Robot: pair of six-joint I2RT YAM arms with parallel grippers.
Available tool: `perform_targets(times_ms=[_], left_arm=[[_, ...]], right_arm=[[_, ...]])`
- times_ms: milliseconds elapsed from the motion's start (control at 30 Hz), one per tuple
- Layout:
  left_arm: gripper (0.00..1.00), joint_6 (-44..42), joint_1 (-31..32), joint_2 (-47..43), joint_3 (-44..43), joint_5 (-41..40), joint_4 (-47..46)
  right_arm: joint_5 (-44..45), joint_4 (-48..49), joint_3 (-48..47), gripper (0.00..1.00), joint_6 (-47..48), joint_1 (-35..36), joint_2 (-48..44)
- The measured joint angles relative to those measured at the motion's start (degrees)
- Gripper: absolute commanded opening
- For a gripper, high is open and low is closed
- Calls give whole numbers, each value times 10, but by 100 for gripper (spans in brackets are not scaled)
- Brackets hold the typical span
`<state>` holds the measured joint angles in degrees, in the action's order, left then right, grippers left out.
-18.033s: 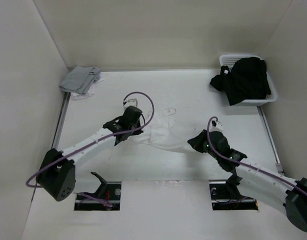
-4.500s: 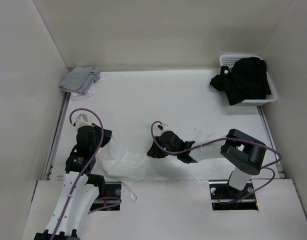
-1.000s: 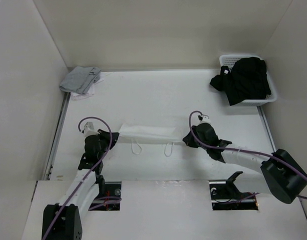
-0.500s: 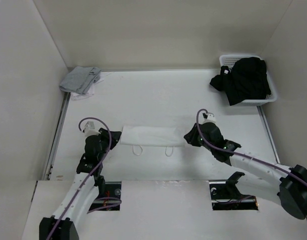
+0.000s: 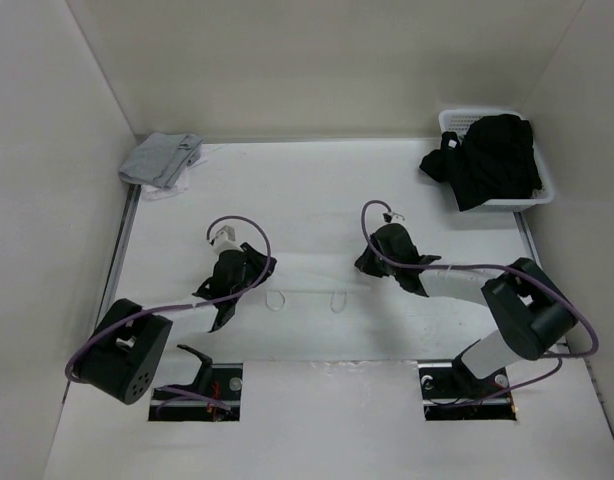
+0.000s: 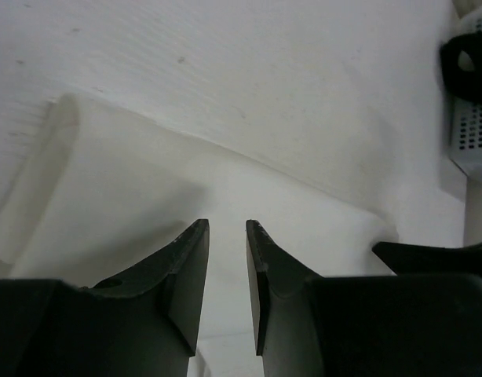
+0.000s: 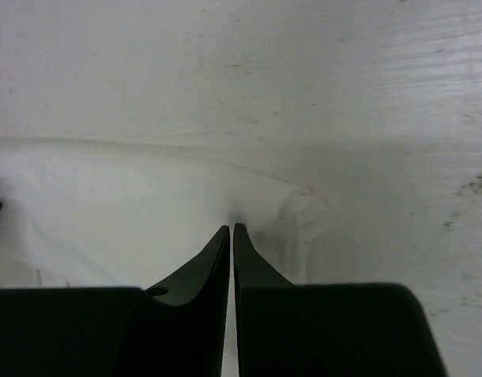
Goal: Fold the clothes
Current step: Fold the tank top
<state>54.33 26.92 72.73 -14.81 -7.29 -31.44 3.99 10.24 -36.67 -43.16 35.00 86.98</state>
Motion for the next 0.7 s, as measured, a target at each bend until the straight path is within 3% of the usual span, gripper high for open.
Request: perform_targets(times_ms=[267,467,600,700], left_arm=[[25,4,-71,13,69,19,-70],[25,1,-110,-3,73,52,-82],[25,3,-103,-56,73,69,-67],[25,2,-61,-103,59,68,-33]], right_arm=[[1,48,28,10,-32,-16,24],[3,62,49,13,-45,-21,3],[11,56,55,14,-50,-17,-21],[32,52,76,15,-58,12,-63]])
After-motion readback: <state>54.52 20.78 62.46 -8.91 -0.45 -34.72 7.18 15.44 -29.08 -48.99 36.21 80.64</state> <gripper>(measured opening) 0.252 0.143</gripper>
